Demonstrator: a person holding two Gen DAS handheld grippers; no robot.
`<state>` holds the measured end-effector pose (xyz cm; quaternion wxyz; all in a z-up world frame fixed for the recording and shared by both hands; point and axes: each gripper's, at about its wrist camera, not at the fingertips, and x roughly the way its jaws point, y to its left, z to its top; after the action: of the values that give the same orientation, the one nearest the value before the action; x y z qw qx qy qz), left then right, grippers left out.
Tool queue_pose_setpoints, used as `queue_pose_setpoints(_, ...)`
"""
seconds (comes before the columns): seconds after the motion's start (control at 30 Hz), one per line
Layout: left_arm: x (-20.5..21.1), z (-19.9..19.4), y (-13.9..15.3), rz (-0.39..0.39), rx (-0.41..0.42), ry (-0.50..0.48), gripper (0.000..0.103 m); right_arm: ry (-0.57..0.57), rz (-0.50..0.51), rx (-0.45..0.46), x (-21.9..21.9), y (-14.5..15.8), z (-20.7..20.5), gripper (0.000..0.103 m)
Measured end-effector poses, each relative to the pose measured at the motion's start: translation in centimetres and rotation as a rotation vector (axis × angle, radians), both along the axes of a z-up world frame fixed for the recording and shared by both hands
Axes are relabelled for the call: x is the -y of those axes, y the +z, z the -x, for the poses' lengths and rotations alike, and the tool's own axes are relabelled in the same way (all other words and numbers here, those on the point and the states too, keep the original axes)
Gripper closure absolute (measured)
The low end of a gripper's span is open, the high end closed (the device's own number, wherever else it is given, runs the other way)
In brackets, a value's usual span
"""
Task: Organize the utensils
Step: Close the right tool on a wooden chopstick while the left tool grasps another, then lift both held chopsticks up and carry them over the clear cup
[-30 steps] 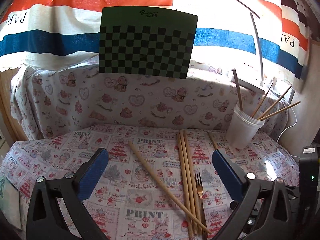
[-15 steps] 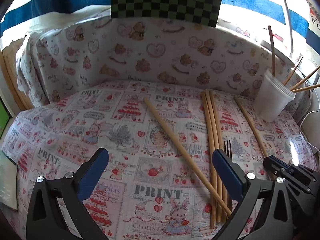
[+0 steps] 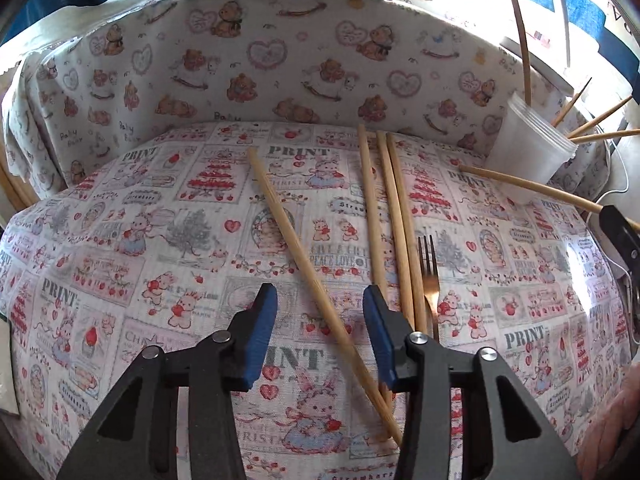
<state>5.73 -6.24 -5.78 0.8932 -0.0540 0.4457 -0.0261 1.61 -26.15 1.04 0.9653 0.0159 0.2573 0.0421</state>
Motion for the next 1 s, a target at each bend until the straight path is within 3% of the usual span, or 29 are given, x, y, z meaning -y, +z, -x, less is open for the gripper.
queue_pose_setpoints(0.17, 0.5, 0.1, 0.0, -0.035, -0.005, -0.01, 0.06, 0.004, 0.011, 0.108, -0.3, 1.4, 1.8, 0.096)
queue_pose_setpoints(0.23, 0.5, 0.2, 0.1, -0.036, -0.009, -0.027, 0.076, 0.009, 0.029, 0.149, -0.5, 1.8, 2.4, 0.096)
queue_pose_setpoints(0.27, 0.6, 0.3, 0.1, -0.045, -0.014, -0.041, 0.09, 0.011, 0.042, 0.167, -0.7, 1.9, 2.7, 0.096)
queue_pose_setpoints(0.3, 0.5, 0.2, 0.1, -0.043, -0.019, -0.045, 0.093, 0.013, 0.054, 0.177, -0.8, 2.0, 2.8, 0.096)
queue_pose_setpoints(0.43, -0.5, 0.6, 0.6, 0.021, -0.037, -0.037, 0.097, 0.021, 0.102, 0.17, -1.5, 1.6, 2.8, 0.096)
queue_pose_setpoints(0.63, -0.3, 3.2, 4.4, -0.081, 0.125, -0.067, 0.097, 0.04, 0.102, 0.176, -1.8, 1.4, 3.0, 0.096)
queue_pose_setpoints(1.0, -1.2, 5.0, 11.1, -0.06, 0.275, -0.07, 0.097, 0.062, -0.078, 0.066, 0.5, 1.3, 1.7, 0.096)
